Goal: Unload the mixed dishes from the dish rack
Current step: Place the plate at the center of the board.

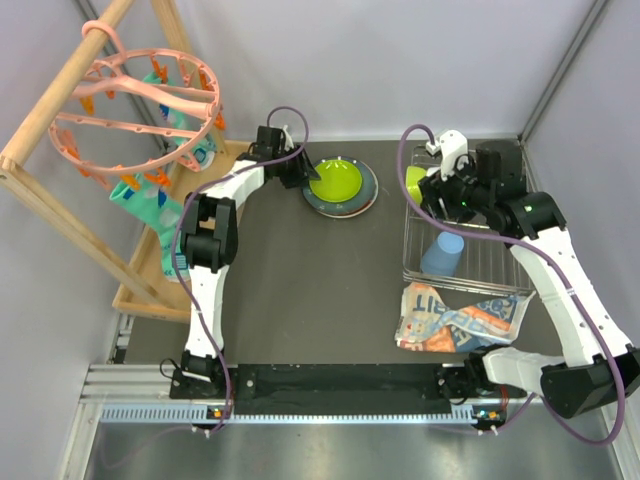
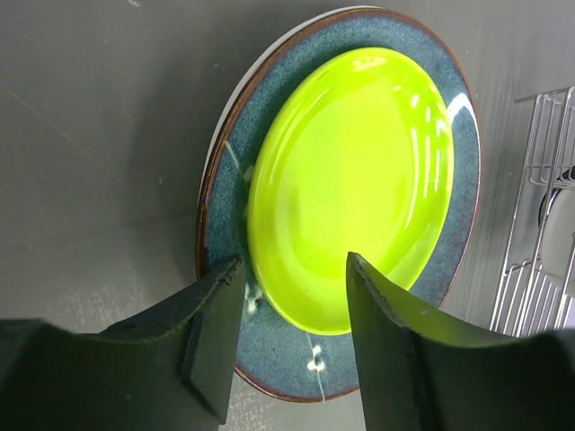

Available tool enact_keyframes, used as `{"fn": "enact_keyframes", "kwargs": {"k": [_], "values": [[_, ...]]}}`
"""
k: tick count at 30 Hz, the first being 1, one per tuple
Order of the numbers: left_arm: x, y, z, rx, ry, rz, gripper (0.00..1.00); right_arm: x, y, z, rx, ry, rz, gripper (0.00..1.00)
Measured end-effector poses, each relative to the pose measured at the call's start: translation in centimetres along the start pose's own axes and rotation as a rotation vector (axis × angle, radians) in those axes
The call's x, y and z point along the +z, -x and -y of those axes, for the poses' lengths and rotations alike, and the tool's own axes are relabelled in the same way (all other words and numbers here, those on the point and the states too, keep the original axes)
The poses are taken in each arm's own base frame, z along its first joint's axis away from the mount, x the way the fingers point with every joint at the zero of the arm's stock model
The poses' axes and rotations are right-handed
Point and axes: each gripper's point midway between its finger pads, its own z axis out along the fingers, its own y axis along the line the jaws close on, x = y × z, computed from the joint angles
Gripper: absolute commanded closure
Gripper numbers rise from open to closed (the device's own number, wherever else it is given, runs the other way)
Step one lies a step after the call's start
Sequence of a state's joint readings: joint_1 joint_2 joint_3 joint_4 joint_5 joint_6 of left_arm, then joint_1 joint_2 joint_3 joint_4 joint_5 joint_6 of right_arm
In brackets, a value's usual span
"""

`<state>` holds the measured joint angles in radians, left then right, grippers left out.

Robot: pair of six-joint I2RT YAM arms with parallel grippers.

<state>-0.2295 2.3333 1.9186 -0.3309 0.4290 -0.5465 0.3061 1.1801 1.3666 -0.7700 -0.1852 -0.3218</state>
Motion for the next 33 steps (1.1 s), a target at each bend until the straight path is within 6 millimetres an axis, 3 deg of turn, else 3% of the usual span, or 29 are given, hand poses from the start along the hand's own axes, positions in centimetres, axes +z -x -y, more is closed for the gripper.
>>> {"fn": "enact_keyframes", "kwargs": {"k": [10, 14, 22, 24, 33], "values": [[0.0, -0.2, -0.1, 0.009, 0.001, -0.004, 0.43, -0.1, -0.1, 2.2, -0.002, -0.123, -0.017, 0.33], [-0.5, -0.2, 0.2, 0.02, -0.004, -0.004, 0.31, 0.4, -0.6, 4.3, -0.001, -0.231, -0.055, 0.33], [-3.5, 1.0, 2.2, 0.097, -0.022, 0.032, 0.24, 2.3, -2.9, 8.3, 0.007, -0.428, -0.18, 0.33], [-4.5, 1.2, 2.8, 0.124, -0.028, 0.044, 0.14, 2.7, -3.7, 9.1, 0.027, -0.453, -0.211, 0.33], [-8.4, -0.2, 3.2, 0.236, -0.018, 0.061, 0.08, 4.0, -8.0, 14.2, 0.193, -0.556, -0.32, 0.35]]}}
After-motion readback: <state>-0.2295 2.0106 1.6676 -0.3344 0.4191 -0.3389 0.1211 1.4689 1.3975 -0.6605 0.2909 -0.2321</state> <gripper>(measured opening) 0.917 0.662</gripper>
